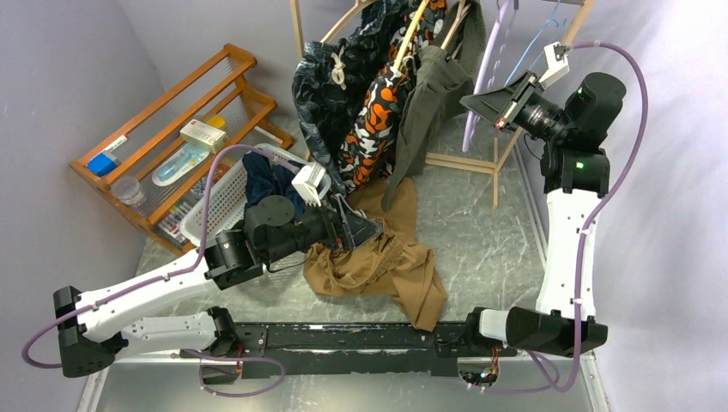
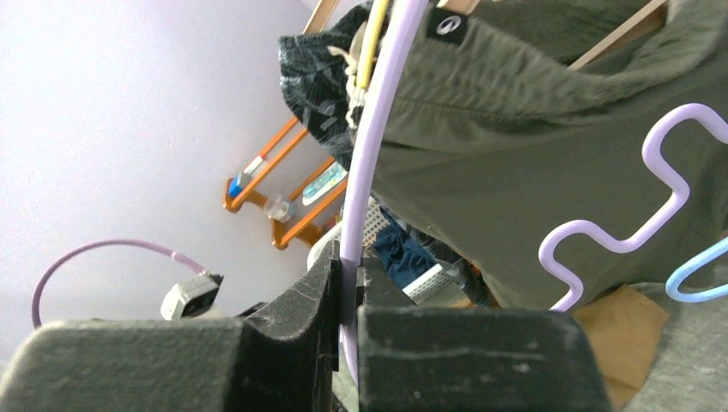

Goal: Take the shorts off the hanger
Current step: Place the hanger on the clothes rod.

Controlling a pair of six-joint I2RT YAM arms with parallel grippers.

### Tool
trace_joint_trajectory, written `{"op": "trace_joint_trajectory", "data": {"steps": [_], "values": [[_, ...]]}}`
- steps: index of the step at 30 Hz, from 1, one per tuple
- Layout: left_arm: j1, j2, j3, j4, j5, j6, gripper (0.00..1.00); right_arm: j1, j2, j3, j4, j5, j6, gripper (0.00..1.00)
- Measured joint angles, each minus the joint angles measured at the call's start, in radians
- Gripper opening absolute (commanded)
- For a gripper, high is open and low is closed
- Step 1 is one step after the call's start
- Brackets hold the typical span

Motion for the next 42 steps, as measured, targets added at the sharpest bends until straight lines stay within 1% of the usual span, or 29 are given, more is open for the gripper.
{"op": "trace_joint_trajectory", "data": {"steps": [12,24,30,31,32,34,38,42], "values": [[0.0,0.0,-0.02,0.001,-0.001,-0.012,0.93,-0.029,0.149,0.136,-0.017,0.063,0.135,0.0],[0.0,0.007,-0.024,0.002,-0.001,-0.023,0.92,-0.032,0.178,0.219,-0.013,0.109,0.205,0.0],[0.0,0.014,-0.024,0.002,0.0,-0.024,0.92,-0.033,0.202,0.216,-0.029,0.16,0.232,0.01],[0.0,0.014,-0.024,0.002,-0.001,-0.024,0.92,-0.033,0.208,0.212,-0.034,0.165,0.235,0.03],[0.0,0.014,-0.024,0.002,-0.001,-0.024,0.92,-0.033,0.214,0.209,-0.039,0.167,0.237,0.07],[0.0,0.013,-0.024,0.002,-0.001,-0.027,0.92,-0.033,0.228,0.208,-0.043,0.175,0.228,0.21],[0.0,0.013,-0.025,0.002,-0.001,-0.032,0.93,-0.033,0.212,0.182,-0.048,0.188,0.215,0.41],[0.0,0.014,-0.025,0.002,-0.001,-0.034,0.93,-0.033,0.179,0.163,-0.056,0.178,0.199,0.52]]}}
